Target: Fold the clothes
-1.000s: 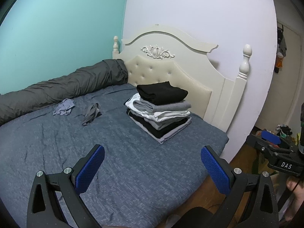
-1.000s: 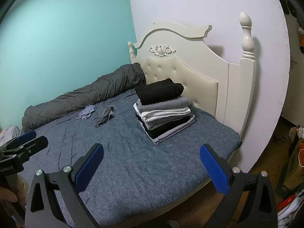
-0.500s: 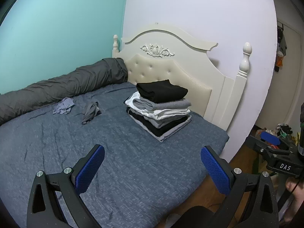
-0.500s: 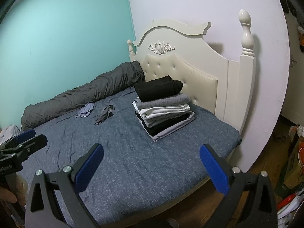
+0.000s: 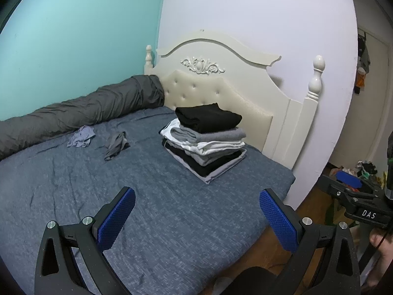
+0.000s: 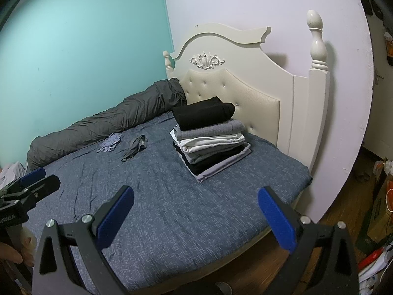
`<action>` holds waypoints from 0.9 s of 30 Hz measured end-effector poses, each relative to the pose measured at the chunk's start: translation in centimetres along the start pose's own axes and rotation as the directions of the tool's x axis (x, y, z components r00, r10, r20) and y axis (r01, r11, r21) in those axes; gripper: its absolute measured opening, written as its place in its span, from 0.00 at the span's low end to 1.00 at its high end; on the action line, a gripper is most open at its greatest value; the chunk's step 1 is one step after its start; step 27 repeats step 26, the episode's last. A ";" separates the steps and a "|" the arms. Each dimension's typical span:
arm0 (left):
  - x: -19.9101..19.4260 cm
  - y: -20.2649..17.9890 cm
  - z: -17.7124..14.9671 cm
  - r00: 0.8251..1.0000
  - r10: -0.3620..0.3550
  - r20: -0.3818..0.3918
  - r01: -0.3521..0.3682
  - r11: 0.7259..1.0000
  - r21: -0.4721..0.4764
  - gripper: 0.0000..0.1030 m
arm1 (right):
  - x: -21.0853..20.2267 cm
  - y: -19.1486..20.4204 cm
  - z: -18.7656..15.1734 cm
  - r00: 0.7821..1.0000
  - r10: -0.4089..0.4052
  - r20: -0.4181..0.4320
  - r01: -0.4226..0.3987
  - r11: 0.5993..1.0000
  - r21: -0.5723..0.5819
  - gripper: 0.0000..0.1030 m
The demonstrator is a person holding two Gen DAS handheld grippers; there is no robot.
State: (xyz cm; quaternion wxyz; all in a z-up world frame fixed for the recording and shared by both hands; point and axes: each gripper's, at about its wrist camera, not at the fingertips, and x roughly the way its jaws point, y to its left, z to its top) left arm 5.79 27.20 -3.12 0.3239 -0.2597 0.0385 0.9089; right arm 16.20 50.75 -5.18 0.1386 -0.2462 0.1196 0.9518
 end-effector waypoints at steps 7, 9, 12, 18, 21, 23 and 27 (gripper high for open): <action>0.2 -0.1 0.0 1.000 0.004 -0.007 -0.004 1.000 0.010 1.00 | 0.0 -0.1 -0.1 1.000 -0.001 -0.003 0.001 1.000 0.003 0.99; 0.2 -0.1 -0.1 1.000 0.002 -0.009 -0.002 1.000 0.012 1.00 | 0.1 -0.2 0.0 1.000 -0.001 -0.003 0.001 1.000 0.004 0.99; 0.2 -0.2 -0.1 1.000 -0.002 -0.008 0.002 1.000 0.014 1.00 | 0.0 -0.1 -0.1 1.000 0.000 -0.002 0.000 1.000 0.002 0.99; 0.2 -0.1 -0.2 1.000 -0.009 -0.006 0.009 1.000 0.010 1.00 | 0.2 -0.2 -0.3 1.000 -0.003 -0.009 0.003 1.000 0.005 0.99; 0.2 -0.1 -0.2 1.000 -0.013 -0.005 0.013 1.000 0.008 1.00 | 0.3 -0.2 -0.4 1.000 -0.004 -0.011 0.004 1.000 0.005 0.99; 0.2 -0.1 -0.2 1.000 -0.015 0.002 0.015 1.000 0.009 1.00 | 0.2 -0.2 -0.4 1.000 -0.005 -0.011 0.005 1.000 0.005 0.99; 0.2 -0.3 -0.3 1.000 -0.018 0.002 0.018 1.000 0.006 1.00 | 0.2 -0.2 -0.3 1.000 -0.006 -0.008 0.006 1.000 0.005 0.99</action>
